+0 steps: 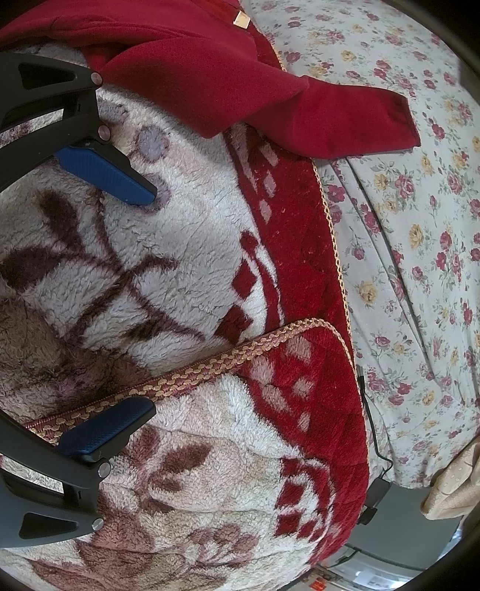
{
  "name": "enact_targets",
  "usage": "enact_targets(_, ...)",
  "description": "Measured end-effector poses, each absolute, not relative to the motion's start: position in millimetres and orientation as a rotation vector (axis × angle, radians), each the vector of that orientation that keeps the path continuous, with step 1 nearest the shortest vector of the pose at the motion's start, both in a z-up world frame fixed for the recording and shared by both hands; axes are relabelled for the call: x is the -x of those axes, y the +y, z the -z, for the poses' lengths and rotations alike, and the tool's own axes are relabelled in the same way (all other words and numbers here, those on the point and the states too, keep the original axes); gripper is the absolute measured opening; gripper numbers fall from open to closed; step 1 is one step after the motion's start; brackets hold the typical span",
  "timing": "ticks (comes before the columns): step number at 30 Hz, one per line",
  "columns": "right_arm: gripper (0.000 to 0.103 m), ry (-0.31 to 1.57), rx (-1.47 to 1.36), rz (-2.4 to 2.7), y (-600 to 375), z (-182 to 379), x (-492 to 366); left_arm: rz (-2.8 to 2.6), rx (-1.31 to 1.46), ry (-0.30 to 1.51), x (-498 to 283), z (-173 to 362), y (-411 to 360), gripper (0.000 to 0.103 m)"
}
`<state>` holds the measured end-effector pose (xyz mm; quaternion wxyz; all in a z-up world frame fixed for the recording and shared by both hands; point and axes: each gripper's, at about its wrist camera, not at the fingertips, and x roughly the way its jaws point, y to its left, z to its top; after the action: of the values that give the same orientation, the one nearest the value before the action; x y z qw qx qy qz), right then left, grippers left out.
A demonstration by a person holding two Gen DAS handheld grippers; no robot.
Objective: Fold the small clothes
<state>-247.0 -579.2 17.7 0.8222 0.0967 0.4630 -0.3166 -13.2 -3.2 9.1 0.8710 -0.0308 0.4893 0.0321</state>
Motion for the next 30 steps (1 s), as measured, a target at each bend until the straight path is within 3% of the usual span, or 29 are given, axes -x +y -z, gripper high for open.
enact_targets(11, 0.103, 0.989, -0.198, 0.649, -549.3, -40.2, 249.7, 0.041, 0.004, 0.89, 57.9, -46.3, -32.0, 0.095)
enact_targets(22, 0.103, 0.893, -0.199, 0.479, -440.8, -112.4, 250.5, 0.151, -0.055, 0.855, 96.4, -73.1, -63.7, 0.095)
enact_targets(30, 0.103, 0.894, -0.201, 0.274, -359.5, -123.1, 229.4, 0.206, -0.093, 0.83, 111.9, -83.8, -90.0, 0.095)
